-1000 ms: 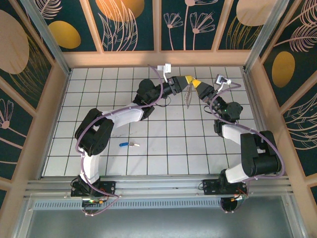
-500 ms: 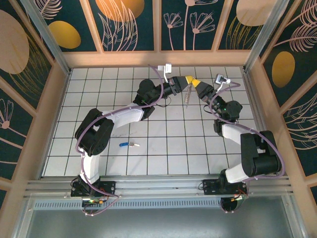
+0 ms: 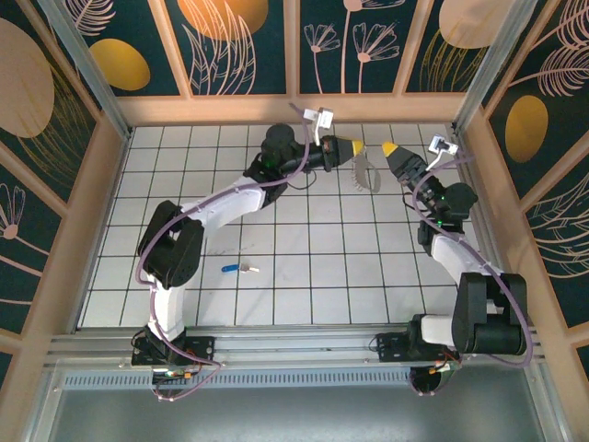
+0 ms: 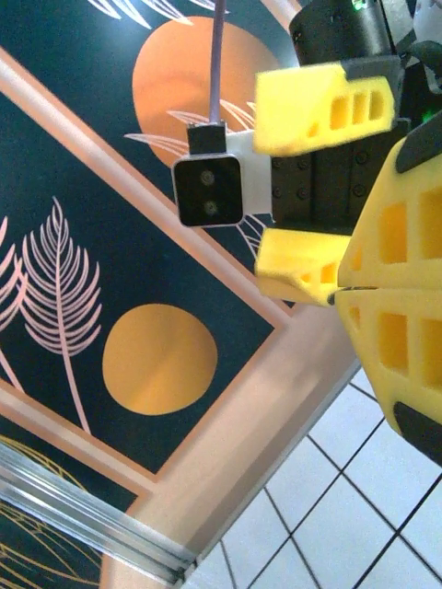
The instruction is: Put the keys on the keyring
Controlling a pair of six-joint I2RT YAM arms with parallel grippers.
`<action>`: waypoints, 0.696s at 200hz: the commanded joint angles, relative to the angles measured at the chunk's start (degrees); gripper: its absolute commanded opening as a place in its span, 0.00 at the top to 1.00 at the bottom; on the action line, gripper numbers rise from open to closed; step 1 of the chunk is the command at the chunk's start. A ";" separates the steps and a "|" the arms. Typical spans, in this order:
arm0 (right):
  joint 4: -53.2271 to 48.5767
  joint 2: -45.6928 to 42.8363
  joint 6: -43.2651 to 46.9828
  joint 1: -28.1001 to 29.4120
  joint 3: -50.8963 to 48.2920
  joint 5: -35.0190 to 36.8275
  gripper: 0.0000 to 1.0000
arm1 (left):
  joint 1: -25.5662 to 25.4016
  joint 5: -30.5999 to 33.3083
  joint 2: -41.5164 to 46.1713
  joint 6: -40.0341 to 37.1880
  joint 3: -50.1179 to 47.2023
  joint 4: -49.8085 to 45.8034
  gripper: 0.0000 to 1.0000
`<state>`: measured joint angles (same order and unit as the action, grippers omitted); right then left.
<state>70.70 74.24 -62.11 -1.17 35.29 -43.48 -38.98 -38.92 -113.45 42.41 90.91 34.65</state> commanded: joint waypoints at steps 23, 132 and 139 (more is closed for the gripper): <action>-0.40 0.72 2.53 -0.55 -1.16 -3.72 0.50 | 2.29 -11.52 -3.66 -20.09 18.61 -31.15 1.00; 4.48 5.26 2.92 3.10 0.87 -9.54 0.52 | 4.10 -16.88 -5.08 -28.87 22.26 -43.63 1.00; 3.84 5.59 3.35 3.56 1.05 -9.39 0.53 | 4.09 -16.89 -4.98 -28.49 21.72 -43.09 1.00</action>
<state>71.79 78.76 -60.77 0.82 34.72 -51.13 -35.14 -53.63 -119.11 14.50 114.13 -9.85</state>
